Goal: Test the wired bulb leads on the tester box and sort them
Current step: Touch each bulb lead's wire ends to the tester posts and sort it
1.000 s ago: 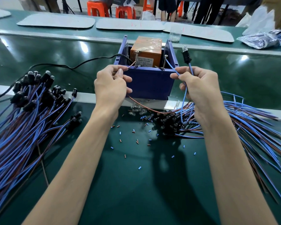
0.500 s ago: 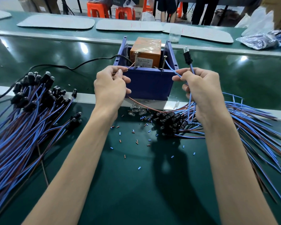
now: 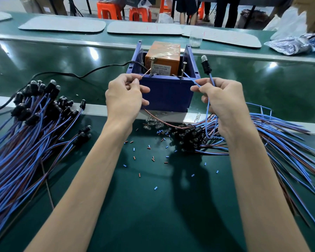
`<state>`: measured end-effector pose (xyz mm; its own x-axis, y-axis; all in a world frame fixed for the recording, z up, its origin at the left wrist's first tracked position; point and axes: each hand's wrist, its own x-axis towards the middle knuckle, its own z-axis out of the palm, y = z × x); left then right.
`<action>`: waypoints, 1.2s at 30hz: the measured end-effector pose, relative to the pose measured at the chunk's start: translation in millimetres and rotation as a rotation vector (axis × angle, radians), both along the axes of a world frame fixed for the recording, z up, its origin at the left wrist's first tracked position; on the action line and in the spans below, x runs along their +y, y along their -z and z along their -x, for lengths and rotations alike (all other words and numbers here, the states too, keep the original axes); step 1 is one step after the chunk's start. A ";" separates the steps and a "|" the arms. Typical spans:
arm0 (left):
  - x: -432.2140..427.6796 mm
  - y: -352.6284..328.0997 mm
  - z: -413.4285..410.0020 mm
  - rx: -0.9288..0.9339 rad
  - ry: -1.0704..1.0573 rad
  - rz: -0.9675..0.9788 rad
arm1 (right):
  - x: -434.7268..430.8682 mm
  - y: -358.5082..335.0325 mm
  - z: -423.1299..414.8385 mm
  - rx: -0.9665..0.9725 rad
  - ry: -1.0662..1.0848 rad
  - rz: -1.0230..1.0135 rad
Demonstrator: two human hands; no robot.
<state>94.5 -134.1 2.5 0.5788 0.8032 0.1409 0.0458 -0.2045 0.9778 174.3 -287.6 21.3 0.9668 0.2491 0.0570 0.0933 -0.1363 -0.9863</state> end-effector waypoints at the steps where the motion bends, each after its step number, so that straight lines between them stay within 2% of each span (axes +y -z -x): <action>1: -0.2 -0.2 -0.1 0.004 0.004 -0.002 | 0.1 -0.5 0.4 0.000 -0.003 0.003; 36: 6.1 2.0 -2.9 0.015 0.005 -0.027 | -3.0 -7.2 2.1 0.012 -0.015 -0.035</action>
<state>97.4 -128.0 0.5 0.5848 0.7964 0.1541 0.0593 -0.2314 0.9710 172.3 -290.5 28.4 0.9637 0.2614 0.0545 0.0832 -0.1000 -0.9915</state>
